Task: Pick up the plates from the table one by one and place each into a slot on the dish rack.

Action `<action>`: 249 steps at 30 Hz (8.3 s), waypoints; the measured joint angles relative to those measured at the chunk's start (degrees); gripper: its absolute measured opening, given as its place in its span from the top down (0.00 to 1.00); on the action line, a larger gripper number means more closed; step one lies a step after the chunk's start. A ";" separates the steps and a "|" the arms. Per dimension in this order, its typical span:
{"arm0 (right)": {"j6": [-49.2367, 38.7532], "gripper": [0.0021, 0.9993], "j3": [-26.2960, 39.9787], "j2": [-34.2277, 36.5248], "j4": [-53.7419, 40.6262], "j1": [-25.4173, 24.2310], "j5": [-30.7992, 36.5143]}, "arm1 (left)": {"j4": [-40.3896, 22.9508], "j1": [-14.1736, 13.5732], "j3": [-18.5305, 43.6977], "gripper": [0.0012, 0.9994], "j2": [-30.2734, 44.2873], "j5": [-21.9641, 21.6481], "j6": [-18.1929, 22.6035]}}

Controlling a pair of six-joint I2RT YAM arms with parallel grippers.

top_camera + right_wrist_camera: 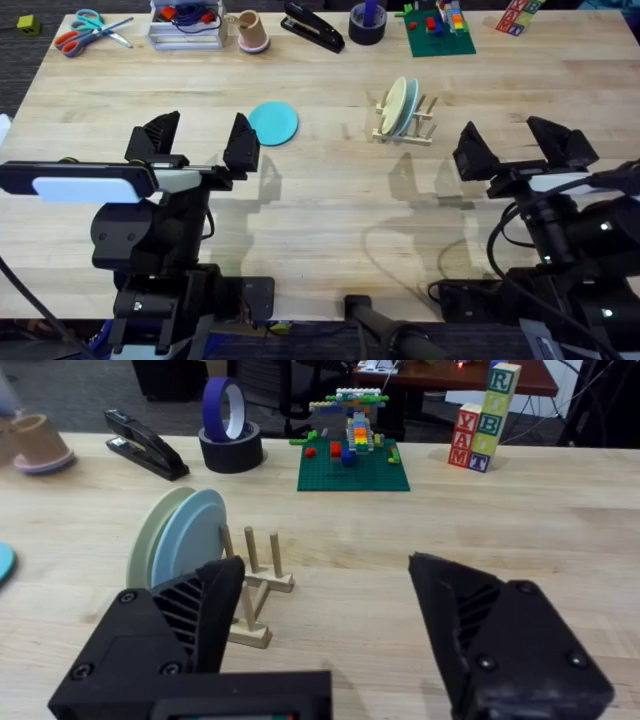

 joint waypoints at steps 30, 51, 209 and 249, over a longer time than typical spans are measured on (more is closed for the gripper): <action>-0.09 0.01 2.17 0.00 -4.47 0.00 -0.21 | -5.50 0.00 1.68 0.01 0.00 0.00 0.04; -3.43 0.01 42.03 14.02 -46.60 0.00 -0.73 | -48.50 0.00 49.94 0.01 16.03 0.00 0.04; -2.64 0.01 84.96 63.37 -70.61 6.00 -0.90 | -57.59 17.86 80.24 0.96 121.55 44.63 17.57; 39.72 0.01 84.96 104.34 -35.01 38.23 -0.97 | -57.53 17.86 80.24 0.96 121.55 44.61 17.57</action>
